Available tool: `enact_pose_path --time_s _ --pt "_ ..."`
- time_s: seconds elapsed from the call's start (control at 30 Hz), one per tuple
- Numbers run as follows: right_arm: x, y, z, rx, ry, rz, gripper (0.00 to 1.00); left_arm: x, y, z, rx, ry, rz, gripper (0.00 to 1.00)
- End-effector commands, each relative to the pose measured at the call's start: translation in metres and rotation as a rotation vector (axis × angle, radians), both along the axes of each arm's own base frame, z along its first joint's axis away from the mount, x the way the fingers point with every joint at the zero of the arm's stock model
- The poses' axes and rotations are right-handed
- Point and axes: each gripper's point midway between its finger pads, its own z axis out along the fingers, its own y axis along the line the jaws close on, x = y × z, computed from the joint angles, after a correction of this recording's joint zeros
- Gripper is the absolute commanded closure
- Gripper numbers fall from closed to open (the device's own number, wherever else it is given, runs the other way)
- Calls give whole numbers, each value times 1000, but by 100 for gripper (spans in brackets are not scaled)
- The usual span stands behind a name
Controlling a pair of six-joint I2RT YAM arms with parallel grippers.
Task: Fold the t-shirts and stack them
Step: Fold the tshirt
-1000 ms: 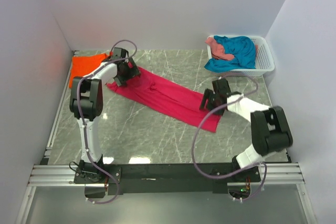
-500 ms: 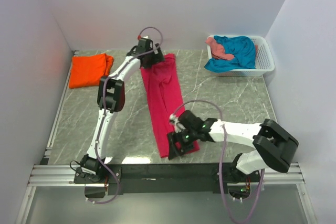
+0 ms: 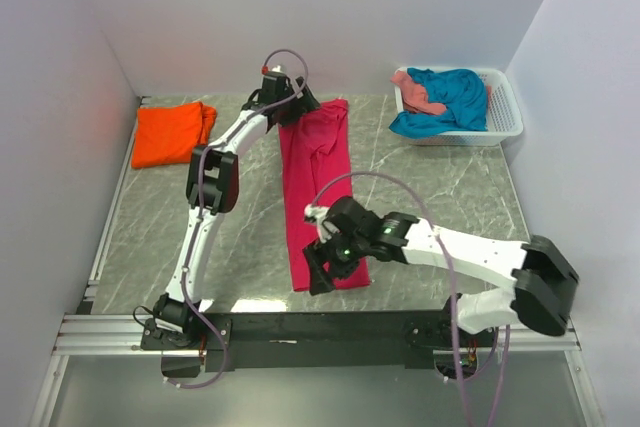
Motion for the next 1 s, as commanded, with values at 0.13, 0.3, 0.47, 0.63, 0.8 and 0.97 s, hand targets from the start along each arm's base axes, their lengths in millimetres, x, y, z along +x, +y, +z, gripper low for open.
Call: enact_pose_path --time_s 0.13,0.3,0.47,0.63,0.8,0.97 --pt "73 -61 23 -19 -87 -432 19 -58 12 180 11 -140 -38 1" --pt "93 -103 19 -84 -106 -632 16 -138 13 181 124 -43 -31 1" --pt "91 -116 3 -60 -56 -712 16 -236 23 133 139 130 -21 0" --pt "75 -115 -18 -51 18 -703 17 -356 25 60 118 311 -120 1" --pt "61 -114 -38 -59 84 -676 19 -461 25 2 96 524 -255 1" --pt "56 -110 -47 -30 121 -682 23 -509 14 -10 46 580 -329 1"
